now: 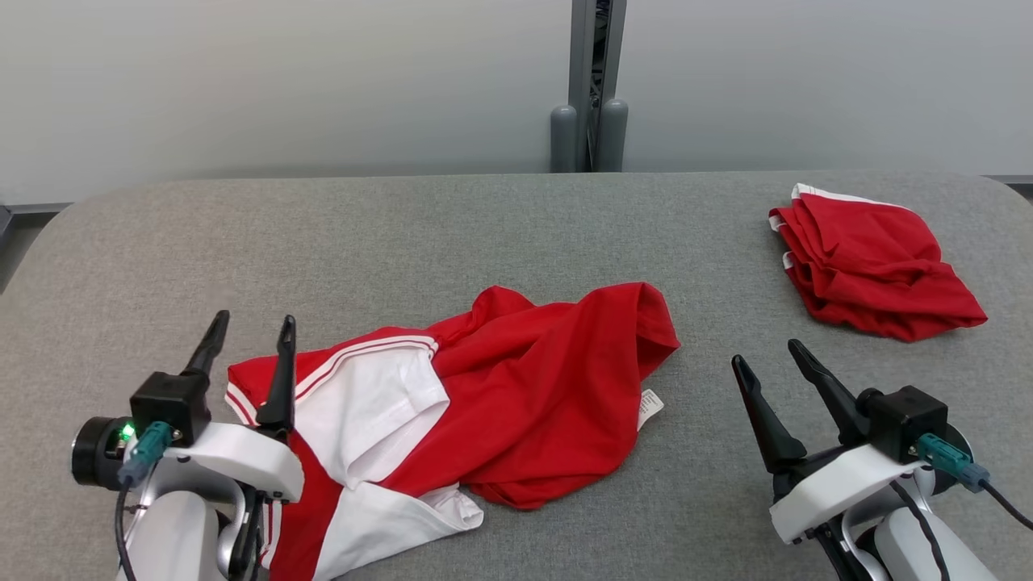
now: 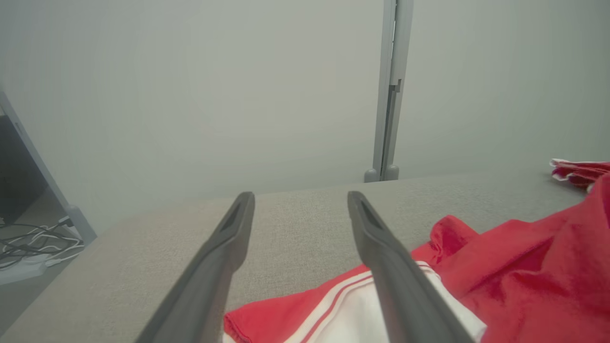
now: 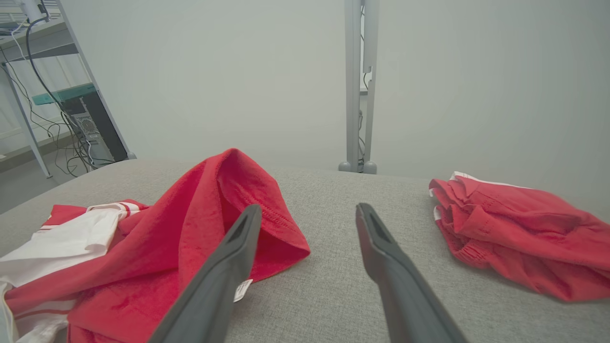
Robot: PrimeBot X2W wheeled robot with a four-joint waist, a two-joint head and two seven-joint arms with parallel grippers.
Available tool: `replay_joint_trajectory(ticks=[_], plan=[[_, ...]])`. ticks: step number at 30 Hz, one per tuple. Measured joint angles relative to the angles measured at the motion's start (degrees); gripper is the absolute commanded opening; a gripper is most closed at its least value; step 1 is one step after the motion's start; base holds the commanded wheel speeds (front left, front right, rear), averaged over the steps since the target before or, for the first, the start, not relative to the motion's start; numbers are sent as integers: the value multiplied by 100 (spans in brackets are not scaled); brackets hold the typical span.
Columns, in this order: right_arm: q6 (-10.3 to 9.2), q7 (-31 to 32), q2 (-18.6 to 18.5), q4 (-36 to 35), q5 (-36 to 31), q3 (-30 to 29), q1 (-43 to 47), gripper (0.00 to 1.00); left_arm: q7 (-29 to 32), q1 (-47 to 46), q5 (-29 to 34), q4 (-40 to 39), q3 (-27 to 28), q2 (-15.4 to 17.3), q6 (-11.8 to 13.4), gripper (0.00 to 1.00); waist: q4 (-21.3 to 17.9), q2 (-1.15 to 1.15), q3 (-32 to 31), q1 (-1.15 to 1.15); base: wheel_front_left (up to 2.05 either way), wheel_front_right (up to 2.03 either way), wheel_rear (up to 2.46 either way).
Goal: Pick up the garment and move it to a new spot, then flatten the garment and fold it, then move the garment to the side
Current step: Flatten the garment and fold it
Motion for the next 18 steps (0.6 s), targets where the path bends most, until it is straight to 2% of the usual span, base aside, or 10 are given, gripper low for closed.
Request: replay_joint_trajectory(ticks=[9,18], plan=[[0,0,-24,-8,-10,-118,134,100,0,476,51,-382,-255,-297,-22,100,216,0,-13,0,0,0,0],[0,0,-23,21,-31,-33,163,100,0,935,-91,-170,-611,-412,-46,100,409,0,-90,0,0,0,0]])
